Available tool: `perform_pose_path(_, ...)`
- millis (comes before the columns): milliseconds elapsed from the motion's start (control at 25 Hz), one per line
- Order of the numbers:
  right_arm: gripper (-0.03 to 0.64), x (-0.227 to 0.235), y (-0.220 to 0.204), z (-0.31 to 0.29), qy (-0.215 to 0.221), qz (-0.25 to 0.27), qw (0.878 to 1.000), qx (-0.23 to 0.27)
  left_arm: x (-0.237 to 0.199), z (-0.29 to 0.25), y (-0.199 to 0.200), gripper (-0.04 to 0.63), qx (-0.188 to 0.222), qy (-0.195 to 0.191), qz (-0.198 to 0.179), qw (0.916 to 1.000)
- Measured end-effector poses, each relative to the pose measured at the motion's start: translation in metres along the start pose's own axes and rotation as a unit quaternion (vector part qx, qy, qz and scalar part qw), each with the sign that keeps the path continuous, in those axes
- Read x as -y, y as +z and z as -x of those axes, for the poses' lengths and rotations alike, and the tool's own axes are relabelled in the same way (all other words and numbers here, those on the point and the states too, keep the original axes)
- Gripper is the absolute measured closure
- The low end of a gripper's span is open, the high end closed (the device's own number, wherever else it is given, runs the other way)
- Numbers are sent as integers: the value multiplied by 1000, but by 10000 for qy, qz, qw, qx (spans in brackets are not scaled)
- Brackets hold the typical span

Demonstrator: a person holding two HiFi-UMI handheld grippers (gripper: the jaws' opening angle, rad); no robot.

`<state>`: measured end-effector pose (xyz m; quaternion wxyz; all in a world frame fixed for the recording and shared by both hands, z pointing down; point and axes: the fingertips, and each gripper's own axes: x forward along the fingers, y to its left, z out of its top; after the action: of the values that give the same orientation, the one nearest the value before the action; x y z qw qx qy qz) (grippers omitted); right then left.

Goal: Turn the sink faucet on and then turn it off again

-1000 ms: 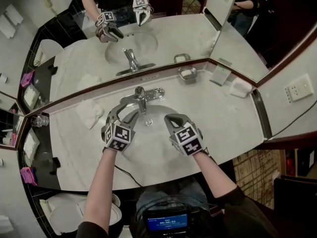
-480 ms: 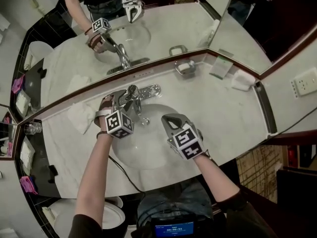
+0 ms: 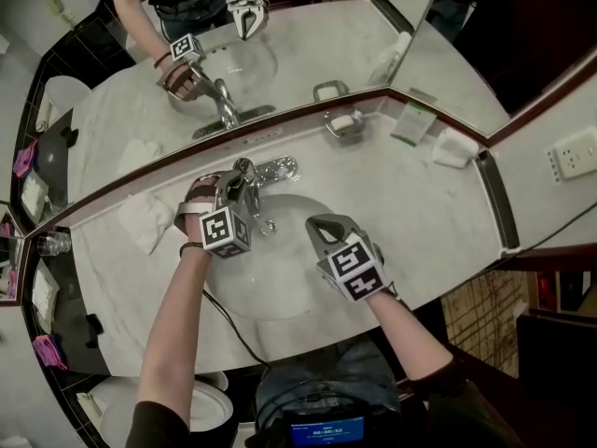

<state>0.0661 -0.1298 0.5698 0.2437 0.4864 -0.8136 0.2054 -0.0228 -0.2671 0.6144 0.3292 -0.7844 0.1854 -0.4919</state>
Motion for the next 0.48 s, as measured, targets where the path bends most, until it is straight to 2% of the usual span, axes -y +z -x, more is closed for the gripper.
perform_pose_path(320,595,-4,-7,-3,27,-39,10000,-40,2,1,0,526,105,21,-21,9999)
perform_pose_path(480,595,-9,-13,-3,44,-70,10000,-51,2,2,0,526,150,193,-65,9997)
